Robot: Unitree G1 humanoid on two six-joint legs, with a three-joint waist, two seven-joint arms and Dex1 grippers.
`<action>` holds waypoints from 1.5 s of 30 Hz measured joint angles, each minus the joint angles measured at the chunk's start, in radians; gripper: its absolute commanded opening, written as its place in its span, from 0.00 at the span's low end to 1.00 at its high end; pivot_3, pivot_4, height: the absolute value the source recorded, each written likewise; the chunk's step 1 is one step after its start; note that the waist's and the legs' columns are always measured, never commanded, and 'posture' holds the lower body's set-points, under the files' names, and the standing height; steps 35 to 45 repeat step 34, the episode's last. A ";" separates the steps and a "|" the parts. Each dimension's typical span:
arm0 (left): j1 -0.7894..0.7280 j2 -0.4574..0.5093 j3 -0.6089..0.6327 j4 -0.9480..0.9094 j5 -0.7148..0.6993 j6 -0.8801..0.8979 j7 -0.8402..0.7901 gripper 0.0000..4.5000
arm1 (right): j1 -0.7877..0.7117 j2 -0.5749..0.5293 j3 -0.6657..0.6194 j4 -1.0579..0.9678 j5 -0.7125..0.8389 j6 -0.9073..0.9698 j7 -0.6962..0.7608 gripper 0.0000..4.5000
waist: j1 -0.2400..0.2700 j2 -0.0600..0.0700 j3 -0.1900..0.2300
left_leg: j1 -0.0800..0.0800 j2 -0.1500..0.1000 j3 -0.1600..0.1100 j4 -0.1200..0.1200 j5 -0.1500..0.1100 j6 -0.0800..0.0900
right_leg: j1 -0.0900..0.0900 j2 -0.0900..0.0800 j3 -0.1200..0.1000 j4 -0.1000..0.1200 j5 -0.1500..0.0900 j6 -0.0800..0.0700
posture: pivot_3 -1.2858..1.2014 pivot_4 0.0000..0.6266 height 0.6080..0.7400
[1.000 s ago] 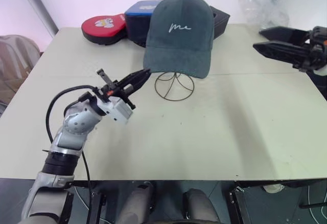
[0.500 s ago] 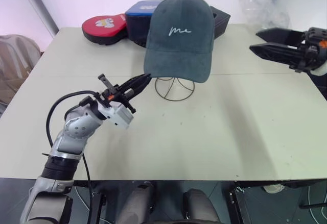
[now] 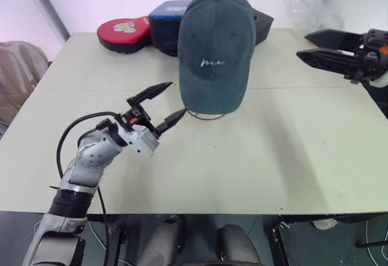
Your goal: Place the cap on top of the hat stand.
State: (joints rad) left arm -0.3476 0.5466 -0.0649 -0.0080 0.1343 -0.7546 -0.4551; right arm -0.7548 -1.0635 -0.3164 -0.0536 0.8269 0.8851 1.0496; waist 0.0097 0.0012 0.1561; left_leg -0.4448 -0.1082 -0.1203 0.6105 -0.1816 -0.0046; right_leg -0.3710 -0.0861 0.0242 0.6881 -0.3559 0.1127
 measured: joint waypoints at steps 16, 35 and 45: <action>0.077 0.121 0.086 -0.193 -0.302 0.494 -0.150 0.99 | 0.040 -0.011 0.083 0.002 -0.095 -0.079 0.070 0.68 | -0.006 0.001 0.000 | 0.000 0.000 0.000 -0.001 0.000 0.000 | -0.001 0.000 0.000 0.000 0.000 0.000 | 0.52 0.24 1.00; -0.052 0.395 0.286 -0.232 -0.658 1.119 -0.413 0.99 | 0.031 -0.012 0.190 -0.002 -0.242 -0.218 0.117 0.68 | -0.026 0.001 0.001 | 0.000 0.001 0.000 -0.003 0.000 0.000 | -0.001 0.000 0.001 -0.001 0.000 0.000 | 0.52 0.24 1.00; -0.052 0.395 0.286 -0.232 -0.658 1.119 -0.413 0.99 | 0.031 -0.012 0.190 -0.002 -0.242 -0.218 0.117 0.68 | -0.026 0.001 0.001 | 0.000 0.001 0.000 -0.003 0.000 0.000 | -0.001 0.000 0.001 -0.001 0.000 0.000 | 0.52 0.24 1.00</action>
